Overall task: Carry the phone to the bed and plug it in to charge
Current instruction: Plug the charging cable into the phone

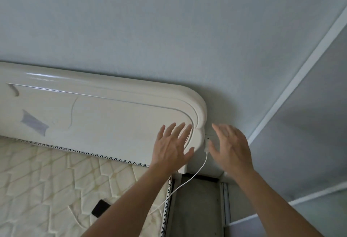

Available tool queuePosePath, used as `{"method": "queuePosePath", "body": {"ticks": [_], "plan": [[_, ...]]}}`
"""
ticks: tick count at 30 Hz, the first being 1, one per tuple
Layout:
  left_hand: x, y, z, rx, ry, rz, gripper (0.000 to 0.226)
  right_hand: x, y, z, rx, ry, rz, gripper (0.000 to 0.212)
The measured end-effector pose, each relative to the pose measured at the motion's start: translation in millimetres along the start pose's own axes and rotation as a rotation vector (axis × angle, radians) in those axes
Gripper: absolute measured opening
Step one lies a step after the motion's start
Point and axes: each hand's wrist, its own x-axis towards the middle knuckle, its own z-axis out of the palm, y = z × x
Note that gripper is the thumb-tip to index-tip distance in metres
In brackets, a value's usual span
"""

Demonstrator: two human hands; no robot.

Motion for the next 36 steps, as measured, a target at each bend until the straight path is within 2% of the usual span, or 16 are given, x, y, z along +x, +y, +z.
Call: {"method": "queuePosePath", "body": {"ticks": [7, 10, 15, 21, 28, 36], "plan": [[-40, -24, -19, 0.025, 0.025, -0.125, 0.069, -7, -44, -6, 0.029, 0.018, -0.063, 0.053], [-64, -45, -28, 0.032, 0.065, -0.234, 0.069, -5, -70, -1, 0.046, 0.012, -0.113, 0.053], [-126, -96, -37, 0.045, 0.084, -0.460, 0.068, -2, -138, 24, 0.112, -0.022, -0.294, 0.053], [-224, -143, -48, 0.061, 0.076, -0.761, 0.067, -20, -233, 65, 0.182, -0.163, -0.534, 0.052], [-315, -165, -51, 0.077, 0.050, -1.085, 0.067, -39, -316, 111, 0.261, -0.298, -0.803, 0.046], [-374, -198, -1, 0.033, -0.071, -1.294, 0.069, -51, -367, 194, 0.223, -0.480, -0.917, 0.048]]}}
